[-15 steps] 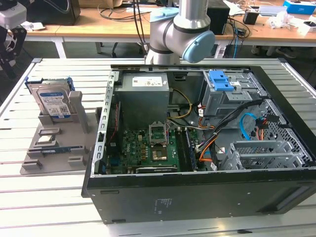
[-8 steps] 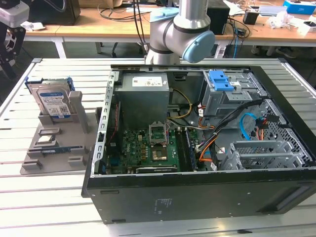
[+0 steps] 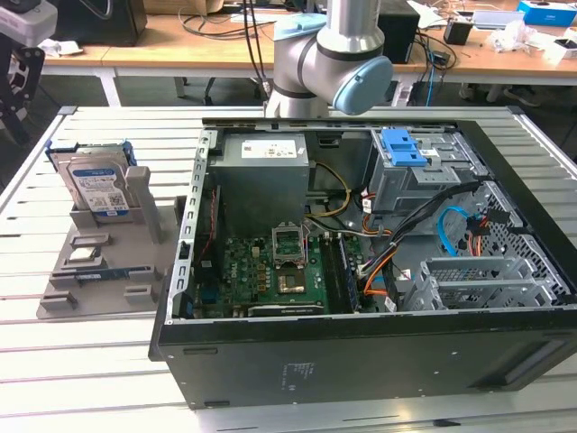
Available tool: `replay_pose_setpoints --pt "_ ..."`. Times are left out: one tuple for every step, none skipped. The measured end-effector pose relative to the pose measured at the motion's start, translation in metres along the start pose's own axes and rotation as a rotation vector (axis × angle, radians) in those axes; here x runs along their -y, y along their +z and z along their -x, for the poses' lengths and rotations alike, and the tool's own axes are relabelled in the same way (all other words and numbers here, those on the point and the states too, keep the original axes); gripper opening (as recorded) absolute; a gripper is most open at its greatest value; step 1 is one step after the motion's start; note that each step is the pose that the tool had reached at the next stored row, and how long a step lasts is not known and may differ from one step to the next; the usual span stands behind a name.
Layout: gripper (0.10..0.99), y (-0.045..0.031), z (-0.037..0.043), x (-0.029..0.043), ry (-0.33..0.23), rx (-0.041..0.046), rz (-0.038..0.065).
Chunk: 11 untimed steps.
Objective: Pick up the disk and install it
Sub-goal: 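Pick up the disk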
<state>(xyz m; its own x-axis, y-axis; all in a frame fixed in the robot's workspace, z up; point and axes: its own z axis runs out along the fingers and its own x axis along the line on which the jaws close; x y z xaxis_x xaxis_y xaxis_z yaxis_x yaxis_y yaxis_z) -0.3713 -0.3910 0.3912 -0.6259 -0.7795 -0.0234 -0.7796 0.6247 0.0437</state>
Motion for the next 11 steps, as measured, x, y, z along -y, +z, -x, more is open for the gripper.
replay_pose_setpoints --pt "0.102 0.0000 0.0000 0.0000 -0.017 -0.0008 0.000" --pt "0.102 0.0000 0.0000 0.0000 -0.035 -0.0015 0.001" --pt "0.102 0.0000 0.0000 0.0000 -0.053 -0.0023 0.001" --pt "0.102 0.0000 0.0000 0.0000 -0.062 -0.0027 0.001" --pt "0.102 0.0000 0.0000 0.0000 -0.072 -0.0031 0.002" --pt "0.102 0.0000 0.0000 0.0000 -0.080 -0.0035 0.002" --pt "0.102 0.0000 0.0000 0.0000 -0.089 -0.0039 0.002" --pt "0.102 0.0000 0.0000 0.0000 -0.096 -0.0042 0.002" --pt "0.102 0.0000 0.0000 0.0000 -0.107 -0.0046 0.003" --pt "0.102 0.0000 0.0000 0.0000 -0.121 -0.0053 0.003" --pt "0.102 0.0000 0.0000 0.0000 -0.131 -0.0057 0.003"
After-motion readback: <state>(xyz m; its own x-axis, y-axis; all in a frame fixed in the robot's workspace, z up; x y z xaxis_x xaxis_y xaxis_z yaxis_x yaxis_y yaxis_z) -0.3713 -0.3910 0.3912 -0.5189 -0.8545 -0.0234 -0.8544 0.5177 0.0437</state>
